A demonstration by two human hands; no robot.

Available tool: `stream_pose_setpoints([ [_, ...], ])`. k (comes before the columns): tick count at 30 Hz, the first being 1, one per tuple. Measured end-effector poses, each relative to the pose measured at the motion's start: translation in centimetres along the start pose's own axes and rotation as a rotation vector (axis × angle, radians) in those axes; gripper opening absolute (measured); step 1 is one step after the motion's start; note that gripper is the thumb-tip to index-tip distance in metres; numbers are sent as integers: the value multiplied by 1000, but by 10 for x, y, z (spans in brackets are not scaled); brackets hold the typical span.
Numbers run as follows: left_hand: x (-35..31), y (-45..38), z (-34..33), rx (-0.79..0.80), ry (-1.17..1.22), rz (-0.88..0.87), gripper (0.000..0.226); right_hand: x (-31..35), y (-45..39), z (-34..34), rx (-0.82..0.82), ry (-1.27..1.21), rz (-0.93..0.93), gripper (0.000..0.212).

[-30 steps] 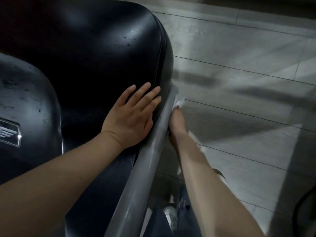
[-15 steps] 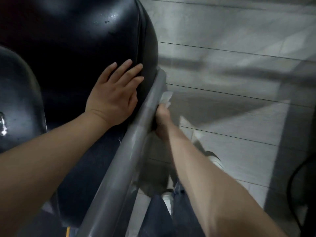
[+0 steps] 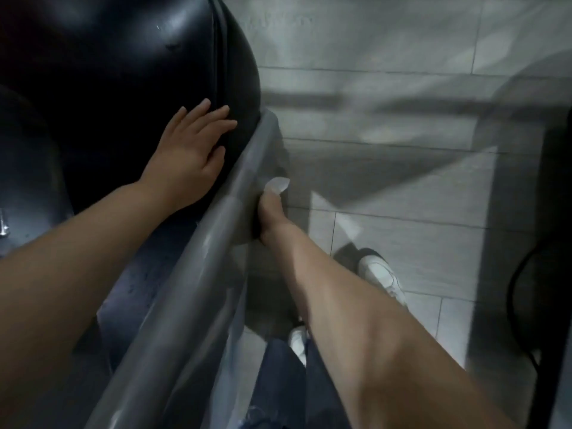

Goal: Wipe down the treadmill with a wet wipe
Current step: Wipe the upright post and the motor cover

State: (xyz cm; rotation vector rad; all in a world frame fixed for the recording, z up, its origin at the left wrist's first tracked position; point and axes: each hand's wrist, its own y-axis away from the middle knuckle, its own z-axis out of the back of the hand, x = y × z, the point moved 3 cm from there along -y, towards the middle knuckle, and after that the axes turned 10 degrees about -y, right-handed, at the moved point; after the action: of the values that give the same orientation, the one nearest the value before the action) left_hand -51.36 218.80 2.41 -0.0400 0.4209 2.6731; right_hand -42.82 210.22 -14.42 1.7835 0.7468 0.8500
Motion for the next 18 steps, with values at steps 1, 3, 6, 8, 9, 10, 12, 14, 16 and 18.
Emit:
stream_pose_setpoints([
  [1,-4,5,-1,27,39,-7,52,-4,11,-2,-9,-19,-14,51],
  [3,-10,18,-2,84,110,-13,51,-9,65,-4,-22,39,28,52],
  [6,-16,44,4,124,281,52,43,-26,172,-10,62,101,199,52],
  [8,-20,66,10,168,439,171,41,-36,230,-16,132,154,350,59],
  [9,-23,77,14,208,499,219,43,-41,248,-17,129,231,460,62],
  [10,-26,89,18,254,543,258,44,-41,253,-17,108,292,511,61],
  [12,-32,111,29,332,621,340,42,-37,218,-14,59,391,531,56],
  [14,-34,129,41,404,666,420,43,-16,166,-10,27,392,390,61],
  [16,-34,141,49,451,658,430,45,-9,134,-6,14,407,237,68],
  [18,-33,150,52,483,650,438,45,-22,142,-4,21,345,199,83],
])
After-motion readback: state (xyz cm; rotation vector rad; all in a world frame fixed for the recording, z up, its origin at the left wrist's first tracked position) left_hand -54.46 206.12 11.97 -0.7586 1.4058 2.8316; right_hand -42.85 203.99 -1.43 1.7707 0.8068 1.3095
